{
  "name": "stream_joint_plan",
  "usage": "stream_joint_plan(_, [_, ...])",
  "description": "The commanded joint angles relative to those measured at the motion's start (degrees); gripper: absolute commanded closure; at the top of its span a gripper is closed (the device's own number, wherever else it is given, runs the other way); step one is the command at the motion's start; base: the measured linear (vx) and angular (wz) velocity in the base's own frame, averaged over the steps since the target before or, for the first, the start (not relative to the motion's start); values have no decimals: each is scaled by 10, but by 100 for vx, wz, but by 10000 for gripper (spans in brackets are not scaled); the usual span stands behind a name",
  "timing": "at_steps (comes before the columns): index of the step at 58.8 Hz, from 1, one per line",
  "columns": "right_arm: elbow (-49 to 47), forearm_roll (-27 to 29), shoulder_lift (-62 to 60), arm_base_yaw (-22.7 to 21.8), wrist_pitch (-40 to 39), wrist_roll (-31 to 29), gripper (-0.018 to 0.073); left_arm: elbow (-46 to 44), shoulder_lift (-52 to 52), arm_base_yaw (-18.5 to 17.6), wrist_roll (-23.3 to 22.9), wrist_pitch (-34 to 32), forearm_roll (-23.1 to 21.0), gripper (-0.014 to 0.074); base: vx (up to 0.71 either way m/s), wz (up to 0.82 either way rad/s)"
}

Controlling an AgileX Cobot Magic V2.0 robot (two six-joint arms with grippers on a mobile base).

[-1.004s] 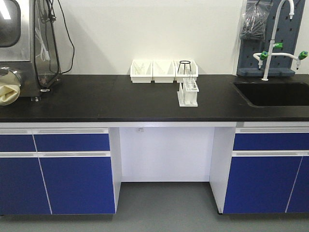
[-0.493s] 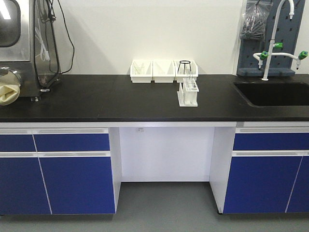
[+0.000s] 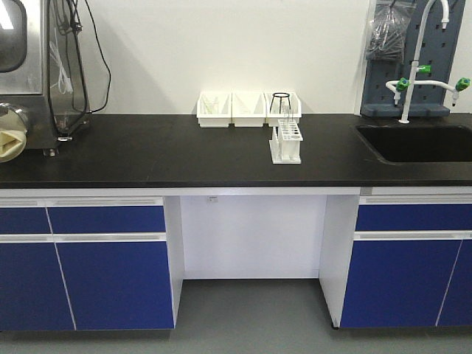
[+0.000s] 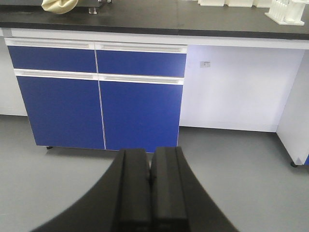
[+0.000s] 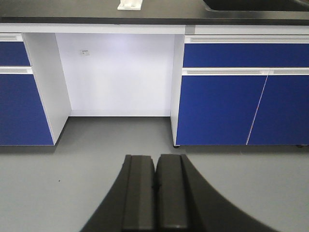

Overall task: Flip and reinsert test tube from rack
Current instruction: 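Drive the base forward toward the white test tube rack on the bench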

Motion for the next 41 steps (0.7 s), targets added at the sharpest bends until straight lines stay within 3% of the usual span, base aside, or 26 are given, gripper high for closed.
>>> stream_joint_plan(1, [1,-7,-4,-4,-44,-3,571,0,-6,-4,0,-50,-2,603,7,-1])
stream_joint_plan(41, [1,-7,-4,-4,-44,-3,571,0,-6,-4,0,-50,-2,603,16,3])
